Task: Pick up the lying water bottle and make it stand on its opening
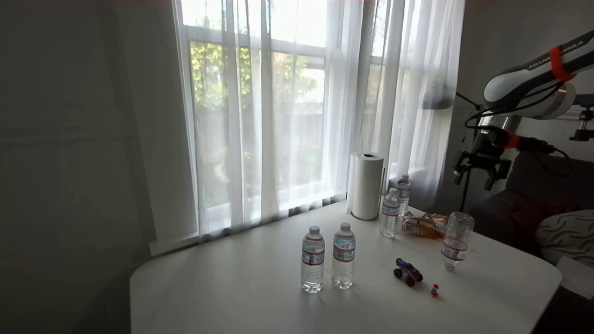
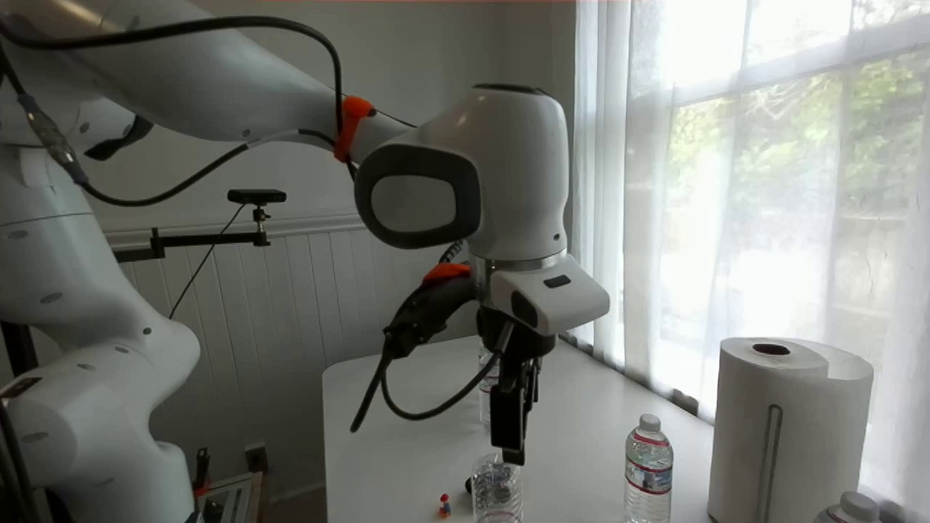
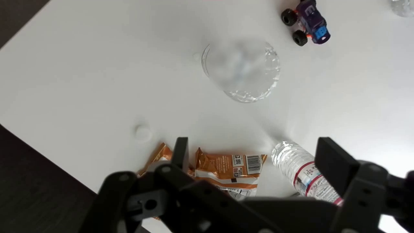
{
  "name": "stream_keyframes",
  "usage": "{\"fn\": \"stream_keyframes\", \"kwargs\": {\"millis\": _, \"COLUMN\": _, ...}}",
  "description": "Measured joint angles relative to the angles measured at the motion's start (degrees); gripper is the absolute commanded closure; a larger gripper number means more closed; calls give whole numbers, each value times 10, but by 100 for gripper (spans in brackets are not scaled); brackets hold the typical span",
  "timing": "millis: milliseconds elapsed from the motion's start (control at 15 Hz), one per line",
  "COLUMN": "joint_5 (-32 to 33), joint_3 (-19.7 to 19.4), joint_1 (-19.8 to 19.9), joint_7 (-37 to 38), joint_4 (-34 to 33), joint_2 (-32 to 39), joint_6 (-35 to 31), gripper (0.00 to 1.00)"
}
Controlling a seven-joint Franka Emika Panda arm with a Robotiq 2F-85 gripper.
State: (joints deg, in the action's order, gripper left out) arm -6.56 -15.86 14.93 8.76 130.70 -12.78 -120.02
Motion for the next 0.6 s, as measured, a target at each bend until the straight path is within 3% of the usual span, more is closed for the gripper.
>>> {"fn": "stream_keyframes", "kwargs": {"millis": 600, "joint_5": 19, "joint_3": 10, "joint_1": 1, "joint_7": 0, "joint_4": 43, "joint_2": -58, "joint_6": -12, "gripper": 0}}
